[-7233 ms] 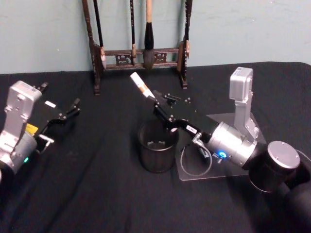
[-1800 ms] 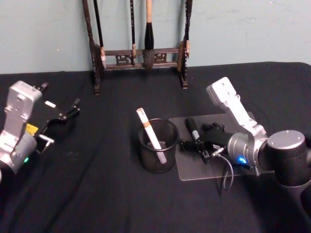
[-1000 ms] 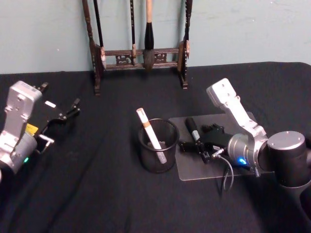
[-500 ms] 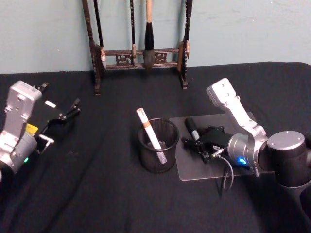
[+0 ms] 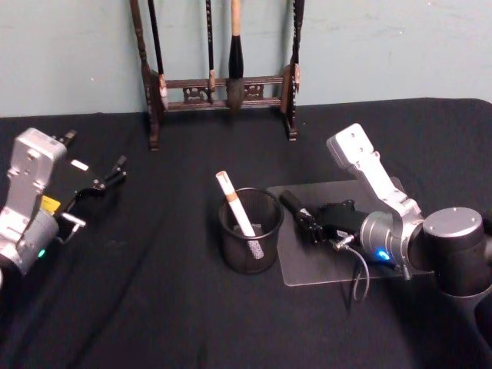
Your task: Pick up the water-based marker from the table and place it into the pen holder.
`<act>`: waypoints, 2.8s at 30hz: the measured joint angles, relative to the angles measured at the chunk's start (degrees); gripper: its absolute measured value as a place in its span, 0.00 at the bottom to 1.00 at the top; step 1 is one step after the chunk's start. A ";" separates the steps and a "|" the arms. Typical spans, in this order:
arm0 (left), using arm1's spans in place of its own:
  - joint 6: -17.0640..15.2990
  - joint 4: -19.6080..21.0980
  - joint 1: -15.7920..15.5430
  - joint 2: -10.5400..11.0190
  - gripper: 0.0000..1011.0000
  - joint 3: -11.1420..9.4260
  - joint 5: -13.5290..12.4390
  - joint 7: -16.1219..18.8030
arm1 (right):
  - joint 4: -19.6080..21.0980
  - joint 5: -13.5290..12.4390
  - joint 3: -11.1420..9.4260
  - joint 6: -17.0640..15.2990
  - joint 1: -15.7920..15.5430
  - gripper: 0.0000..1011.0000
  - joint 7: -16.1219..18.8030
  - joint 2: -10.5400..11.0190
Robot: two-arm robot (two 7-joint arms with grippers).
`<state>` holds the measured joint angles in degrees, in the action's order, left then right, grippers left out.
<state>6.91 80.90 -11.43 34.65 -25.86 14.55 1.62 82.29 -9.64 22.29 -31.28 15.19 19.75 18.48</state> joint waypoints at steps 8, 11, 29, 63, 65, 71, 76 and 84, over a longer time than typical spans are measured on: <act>0.00 0.00 0.00 0.00 0.99 0.00 0.00 0.00 | 0.00 0.00 0.00 0.00 0.00 0.20 0.00 0.00; 0.00 0.00 0.00 0.00 0.99 0.00 0.00 0.00 | 0.34 -0.29 -0.32 0.81 -0.21 0.20 0.58 0.08; 0.00 0.00 0.00 0.00 0.99 0.00 0.00 0.00 | 2.86 -8.54 -4.95 22.38 -3.75 0.20 5.34 0.80; 0.00 0.00 0.00 0.00 0.99 0.00 0.00 0.00 | -4.55 -20.33 0.31 37.77 -1.42 0.20 13.44 -4.30; 0.00 0.00 0.00 0.00 0.99 0.00 0.00 0.00 | -4.99 -20.59 0.76 37.77 -1.19 0.20 13.38 -4.30; 0.00 0.00 0.00 0.00 0.99 0.00 0.00 0.00 | -6.13 -21.23 2.03 37.69 -0.57 0.20 13.01 -4.29; 0.00 0.00 0.00 0.00 0.99 0.00 0.00 0.00 | -6.76 -21.55 2.87 37.64 -0.24 0.20 12.56 -4.30; 0.00 0.00 0.00 0.00 0.99 0.00 0.00 0.00 | -7.47 -21.67 3.87 37.53 0.12 0.20 11.96 -4.13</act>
<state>6.91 80.90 -11.43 34.65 -25.86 14.55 1.62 74.81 -31.31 26.17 6.25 15.31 31.71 14.36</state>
